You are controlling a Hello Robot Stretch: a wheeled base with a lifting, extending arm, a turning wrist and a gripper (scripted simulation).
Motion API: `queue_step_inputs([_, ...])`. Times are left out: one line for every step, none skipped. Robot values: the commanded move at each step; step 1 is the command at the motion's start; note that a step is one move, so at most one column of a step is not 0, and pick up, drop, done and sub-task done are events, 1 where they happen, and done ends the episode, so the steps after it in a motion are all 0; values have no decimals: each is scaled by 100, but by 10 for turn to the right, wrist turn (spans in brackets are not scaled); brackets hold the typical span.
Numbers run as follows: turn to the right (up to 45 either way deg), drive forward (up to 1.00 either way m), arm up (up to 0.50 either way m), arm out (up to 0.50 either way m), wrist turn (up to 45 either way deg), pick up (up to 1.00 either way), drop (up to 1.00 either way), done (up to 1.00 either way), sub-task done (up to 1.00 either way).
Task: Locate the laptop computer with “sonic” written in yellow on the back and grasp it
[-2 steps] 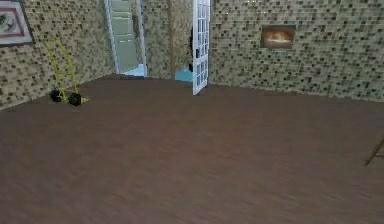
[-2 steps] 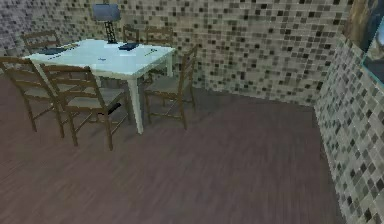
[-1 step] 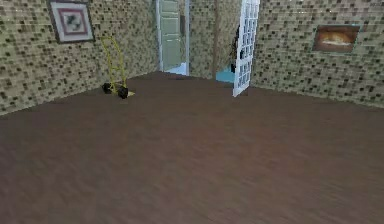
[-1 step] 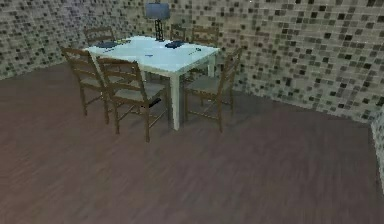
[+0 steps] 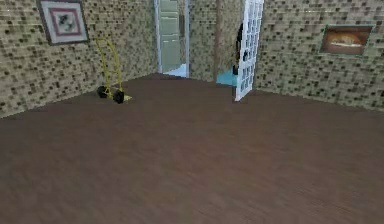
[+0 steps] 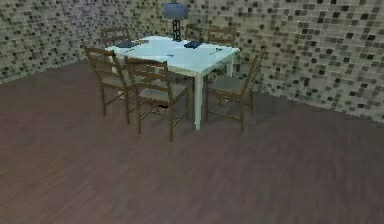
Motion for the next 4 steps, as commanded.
queue_step_inputs([-30,0,0,0,0,0,0,0,0])
queue_step_inputs([0,100,0,0,0,0,0,0,0])
queue_step_inputs([0,100,0,0,0,0,0,0,0])
queue_step_inputs([-30,0,0,0,0,0,0,0,0])
